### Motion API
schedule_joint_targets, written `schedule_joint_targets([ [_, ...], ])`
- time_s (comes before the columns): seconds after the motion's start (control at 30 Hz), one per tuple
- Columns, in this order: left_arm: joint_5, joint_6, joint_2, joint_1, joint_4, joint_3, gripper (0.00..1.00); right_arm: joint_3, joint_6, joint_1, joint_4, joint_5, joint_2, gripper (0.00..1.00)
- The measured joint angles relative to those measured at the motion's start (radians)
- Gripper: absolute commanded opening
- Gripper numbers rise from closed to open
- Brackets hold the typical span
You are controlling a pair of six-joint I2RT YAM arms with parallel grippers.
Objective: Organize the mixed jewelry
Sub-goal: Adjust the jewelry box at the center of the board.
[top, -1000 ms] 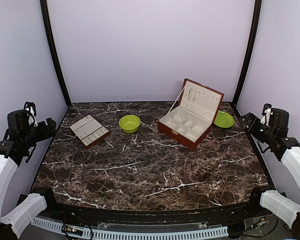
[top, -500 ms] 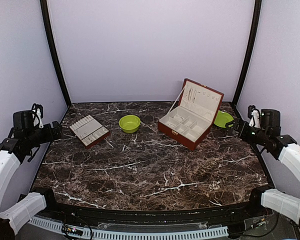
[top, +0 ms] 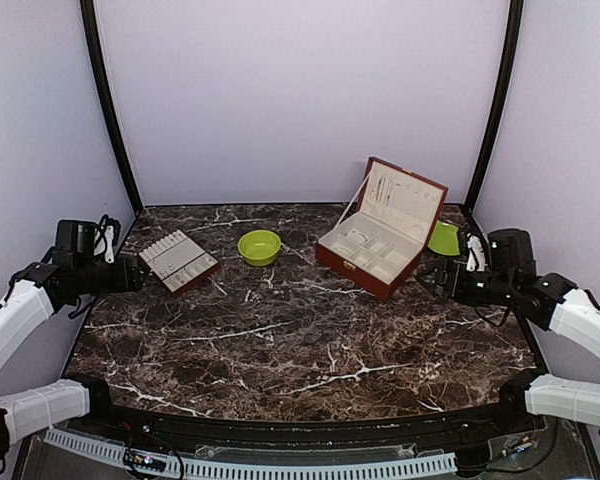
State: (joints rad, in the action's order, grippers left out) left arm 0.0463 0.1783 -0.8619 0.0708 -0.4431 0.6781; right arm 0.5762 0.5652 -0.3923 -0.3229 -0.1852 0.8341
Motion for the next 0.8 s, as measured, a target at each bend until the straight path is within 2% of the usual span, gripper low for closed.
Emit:
schedule_joint_targets([
  [0.17,-0.005,0.001,0.033,0.001,0.0,0.0,0.65,-0.048,0.077,-0.08,0.024,0.073,0.018,0.86],
  [0.47,0.022,0.087,0.002,0.042,-0.02,0.011,0.65,-0.066,0.192,-0.174,0.069,0.173,0.092,0.85],
  [0.67,0.029,0.214,-0.001,0.142,-0.017,-0.027,0.51,-0.066,0.227,-0.187,0.068,0.203,0.152,0.86],
  [0.8,0.032,0.289,-0.023,0.201,0.003,-0.1,0.48,-0.066,0.237,-0.188,0.069,0.208,0.153,0.86],
])
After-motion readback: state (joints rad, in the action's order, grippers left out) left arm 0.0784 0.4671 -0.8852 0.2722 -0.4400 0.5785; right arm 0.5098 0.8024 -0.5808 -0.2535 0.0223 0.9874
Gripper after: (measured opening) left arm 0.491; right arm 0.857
